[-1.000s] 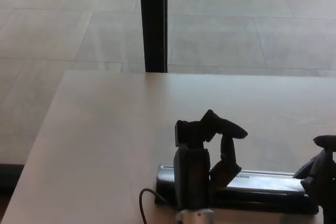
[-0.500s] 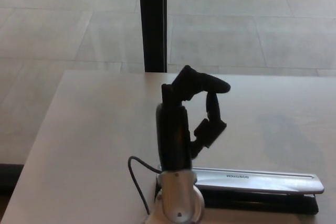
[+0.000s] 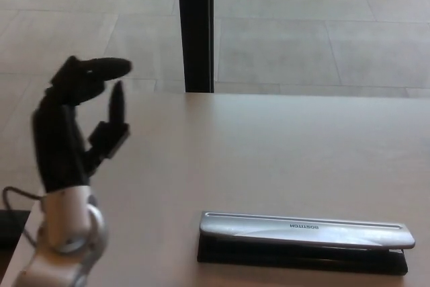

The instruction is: A hole pucnch is kept on the middle on the desk infront of the robot and the robot uses both its hands as fists to press on it and use it

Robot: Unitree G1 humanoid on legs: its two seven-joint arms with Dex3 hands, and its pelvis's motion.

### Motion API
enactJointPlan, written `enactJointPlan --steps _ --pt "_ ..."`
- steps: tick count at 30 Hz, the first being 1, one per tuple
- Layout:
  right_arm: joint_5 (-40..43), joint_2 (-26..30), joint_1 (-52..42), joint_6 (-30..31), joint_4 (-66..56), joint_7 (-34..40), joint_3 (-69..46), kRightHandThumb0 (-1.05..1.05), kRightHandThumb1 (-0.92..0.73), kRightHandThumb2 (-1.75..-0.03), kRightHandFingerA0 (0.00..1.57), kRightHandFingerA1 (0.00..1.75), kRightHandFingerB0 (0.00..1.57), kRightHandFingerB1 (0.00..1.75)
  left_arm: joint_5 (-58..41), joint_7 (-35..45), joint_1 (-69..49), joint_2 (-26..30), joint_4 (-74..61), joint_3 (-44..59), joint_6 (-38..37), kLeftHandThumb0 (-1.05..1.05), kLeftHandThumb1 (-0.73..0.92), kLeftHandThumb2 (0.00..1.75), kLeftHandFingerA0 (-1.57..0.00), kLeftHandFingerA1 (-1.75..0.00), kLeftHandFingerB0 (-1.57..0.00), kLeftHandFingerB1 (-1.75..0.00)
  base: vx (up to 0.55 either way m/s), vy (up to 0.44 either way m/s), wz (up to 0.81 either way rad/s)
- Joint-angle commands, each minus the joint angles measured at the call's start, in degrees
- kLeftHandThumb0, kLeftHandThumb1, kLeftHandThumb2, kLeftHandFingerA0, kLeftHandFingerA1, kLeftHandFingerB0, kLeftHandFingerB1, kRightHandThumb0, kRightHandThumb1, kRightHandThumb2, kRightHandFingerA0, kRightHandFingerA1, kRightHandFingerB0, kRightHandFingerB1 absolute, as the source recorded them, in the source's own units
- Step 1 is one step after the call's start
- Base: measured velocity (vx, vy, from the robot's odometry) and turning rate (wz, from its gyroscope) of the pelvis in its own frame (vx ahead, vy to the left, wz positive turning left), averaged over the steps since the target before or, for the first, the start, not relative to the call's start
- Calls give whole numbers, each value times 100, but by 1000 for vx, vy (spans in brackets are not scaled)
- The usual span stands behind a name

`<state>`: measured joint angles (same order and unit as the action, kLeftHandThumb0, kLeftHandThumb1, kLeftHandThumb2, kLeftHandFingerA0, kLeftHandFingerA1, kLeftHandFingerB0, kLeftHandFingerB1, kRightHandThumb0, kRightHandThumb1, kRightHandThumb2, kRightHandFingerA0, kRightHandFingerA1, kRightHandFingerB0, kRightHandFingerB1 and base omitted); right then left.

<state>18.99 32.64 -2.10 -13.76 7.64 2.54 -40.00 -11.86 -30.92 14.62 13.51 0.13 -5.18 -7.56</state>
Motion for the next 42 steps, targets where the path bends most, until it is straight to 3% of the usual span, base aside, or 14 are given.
enactJointPlan --steps 1,3,11,13,14,15,20,22,23,30,36,37,39,42 --pt "1082 1262 -808 1188 2709 95 -2350 -46 -66 -74 96 159 80 83 -2072 1813 -1879 1579 324 2651 2096 -35 71 66 -90 -161 -70 -85 0 0 0" --pt "1257 911 -716 1051 3146 679 -2546 -44 -60 -85 98 164 84 83 -2445 1605 -2223 1207 907 3180 2021 -44 46 95 -129 -138 -84 -98 0 0 0" --pt "2043 -98 206 1035 3648 1871 -3200 -51 -39 -98 135 142 91 95 -1944 615 -2752 175 2073 3786 1118 -41 62 80 -96 -166 -84 -80 0 0 0" --pt "2398 -521 267 1009 3756 1636 -3456 -52 -42 -97 133 142 88 104 -1544 370 -2802 49 3122 3817 805 -36 50 81 -92 -160 -78 -83 0 0 0" --pt "2408 -541 267 1013 3795 1581 -3483 -33 -45 -96 120 175 74 118 -1544 439 -2818 23 3238 3846 720 -11 54 82 -80 -175 -62 -92 0 0 0" --pt "2365 -579 282 1038 3780 1638 -3496 -49 -40 -96 134 142 82 99 -1564 518 -2828 7 3383 3893 714 -40 49 78 -88 -163 -67 -90 0 0 0" --pt "2194 -1042 276 1006 3890 1518 -3381 -42 -53 -77 97 160 76 109 -1275 1085 -2935 20 4600 3657 650 -37 55 73 -92 -160 -82 -80 0 0 0" --pt "2078 -1183 233 1104 3963 1517 -3276 -42 -53 -73 101 150 79 111 -1005 1135 -3009 138 4982 3461 572 -38 53 69 -89 -148 -79 -80 0 0 0" --pt "1916 -1274 131 1201 3904 1515 -3117 -41 -57 -70 93 125 79 106 -914 1213 -3073 195 5071 3351 671 -39 58 67 -93 -104 -84 -73 0 0 0" --pt "1369 -1719 -305 1499 3862 1201 -2464 -39 -55 -70 87 85 79 96 -679 2038 -3254 463 5214 2811 971 -35 52 62 -91 -67 -63 -61 0 0 0" --pt "783 -2261 -942 2124 2642 1297 -1369 -38 -37 -90 74 89 70 81 -672 2362 -3192 579 5256 2667 879 -35 42 54 -111 -71 -85 -65 0 0 0" --pt "774 -2460 -1214 2412 1933 1354 -1170 -36 -44 -70 88 133 71 79 -639 2399 -3207 590 5268 2636 834 -37 41 53 -115 -77 -88 -65 0 0 0" --pt "782 -2589 -1415 2750 1338 1505 -954 -30 -41 -72 119 157 72 76 -518 2530 -3278 635 5285 2520 697 -40 39 52 -117 -91 -88 -62 0 0 0" --pt "764 -2280 -1188 2404 2218 1258 -909 -31 -42 -67 84 99 70 70 -427 2599 -3297 682 5300 2407 627 -44 27 73 -115 -99 -86 -73 0 0 0"
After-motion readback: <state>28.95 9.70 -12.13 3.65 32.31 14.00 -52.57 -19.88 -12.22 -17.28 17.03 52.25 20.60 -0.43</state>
